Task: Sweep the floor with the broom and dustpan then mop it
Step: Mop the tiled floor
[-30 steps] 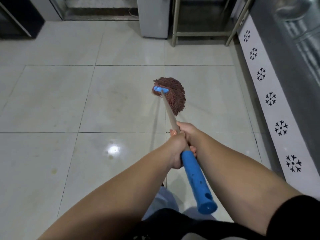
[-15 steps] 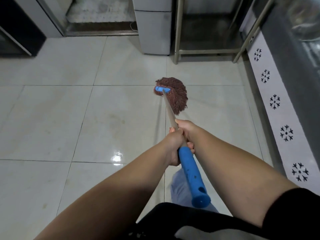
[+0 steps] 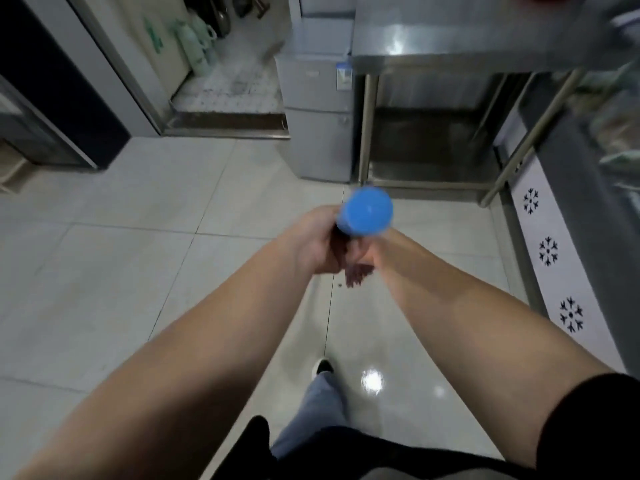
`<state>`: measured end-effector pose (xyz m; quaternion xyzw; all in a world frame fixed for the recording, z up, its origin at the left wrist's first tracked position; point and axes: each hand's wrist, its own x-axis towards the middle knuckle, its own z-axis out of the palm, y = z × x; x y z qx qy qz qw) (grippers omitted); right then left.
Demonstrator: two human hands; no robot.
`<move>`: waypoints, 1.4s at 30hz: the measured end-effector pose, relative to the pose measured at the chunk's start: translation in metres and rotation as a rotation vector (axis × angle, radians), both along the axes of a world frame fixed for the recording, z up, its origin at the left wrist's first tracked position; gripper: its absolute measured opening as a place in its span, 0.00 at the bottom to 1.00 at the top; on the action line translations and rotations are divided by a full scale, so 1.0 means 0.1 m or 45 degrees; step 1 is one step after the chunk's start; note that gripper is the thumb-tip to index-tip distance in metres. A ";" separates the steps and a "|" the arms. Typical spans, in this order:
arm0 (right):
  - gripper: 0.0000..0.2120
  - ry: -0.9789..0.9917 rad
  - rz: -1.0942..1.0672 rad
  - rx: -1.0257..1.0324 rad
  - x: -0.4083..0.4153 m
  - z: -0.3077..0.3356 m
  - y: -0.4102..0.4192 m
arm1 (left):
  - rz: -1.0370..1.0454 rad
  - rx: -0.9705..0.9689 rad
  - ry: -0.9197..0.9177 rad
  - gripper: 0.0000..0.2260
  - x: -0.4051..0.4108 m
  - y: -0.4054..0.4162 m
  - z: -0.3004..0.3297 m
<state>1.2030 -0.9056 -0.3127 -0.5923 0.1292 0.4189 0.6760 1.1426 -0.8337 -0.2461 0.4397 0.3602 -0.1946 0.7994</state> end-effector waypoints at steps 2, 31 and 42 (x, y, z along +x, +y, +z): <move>0.20 -0.038 -0.142 0.126 0.28 0.19 0.04 | -0.025 0.070 -0.068 0.19 0.33 0.12 0.28; 0.11 -1.299 -0.155 -0.015 4.03 1.19 1.17 | -0.417 0.790 0.070 0.36 4.05 1.20 -0.22; 0.20 -0.882 -0.062 0.499 5.51 1.05 1.46 | 1.042 -0.852 -0.166 0.25 5.48 1.00 -1.02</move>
